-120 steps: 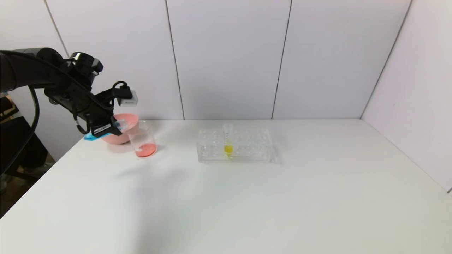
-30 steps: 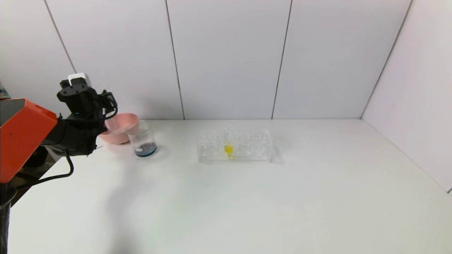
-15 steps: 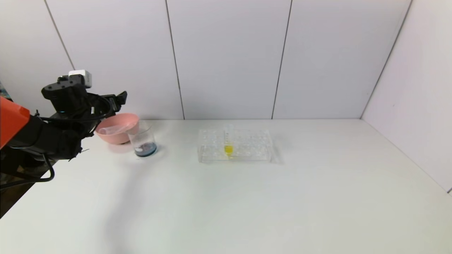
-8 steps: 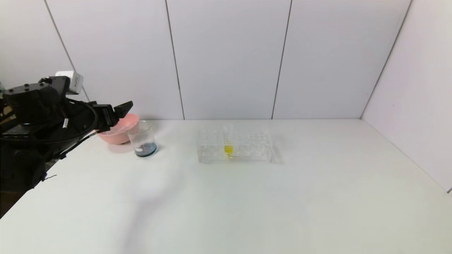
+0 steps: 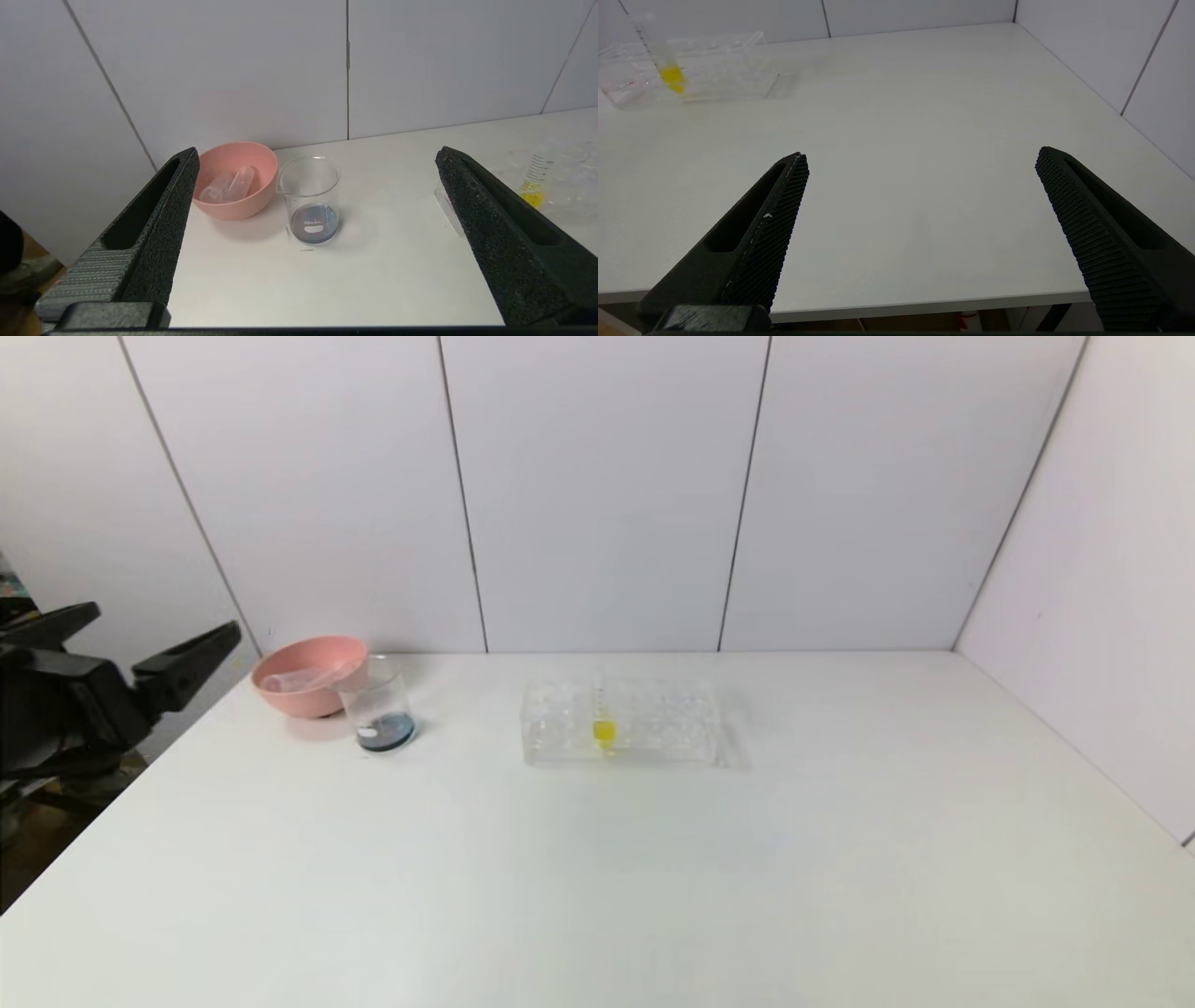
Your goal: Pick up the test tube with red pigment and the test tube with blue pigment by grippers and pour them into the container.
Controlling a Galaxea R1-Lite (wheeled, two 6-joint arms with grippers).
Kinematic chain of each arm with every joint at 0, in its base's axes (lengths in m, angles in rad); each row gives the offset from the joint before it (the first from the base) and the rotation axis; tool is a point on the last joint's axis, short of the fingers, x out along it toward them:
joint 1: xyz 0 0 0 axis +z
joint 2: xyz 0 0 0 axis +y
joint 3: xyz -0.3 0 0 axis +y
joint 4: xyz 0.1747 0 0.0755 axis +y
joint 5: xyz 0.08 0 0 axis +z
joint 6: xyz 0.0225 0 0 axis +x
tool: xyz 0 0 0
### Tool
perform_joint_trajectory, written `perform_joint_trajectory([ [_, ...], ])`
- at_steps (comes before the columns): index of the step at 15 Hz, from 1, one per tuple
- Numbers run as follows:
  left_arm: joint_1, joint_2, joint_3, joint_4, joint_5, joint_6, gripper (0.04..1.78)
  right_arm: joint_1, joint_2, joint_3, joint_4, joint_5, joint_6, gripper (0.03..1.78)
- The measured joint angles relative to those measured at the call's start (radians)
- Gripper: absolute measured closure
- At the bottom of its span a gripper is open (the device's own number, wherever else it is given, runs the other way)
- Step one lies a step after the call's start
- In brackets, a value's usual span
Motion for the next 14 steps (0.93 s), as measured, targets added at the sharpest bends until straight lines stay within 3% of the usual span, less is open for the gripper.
perform_joint_trajectory([
  [8,-0.001,-0.669,-0.043,0.503,0.030,0.032,0.06,0.000,0.000,0.000,0.000,0.000,0.000,0.04],
  [11,0.003,-0.871,-0.003,0.579,0.033,0.028,0.06,0.000,0.000,0.000,0.000,0.000,0.000,0.04],
  [14,0.009,-1.029,0.097,0.543,0.049,0.016,0.06,0.000,0.000,0.000,0.000,0.000,0.000,0.04],
])
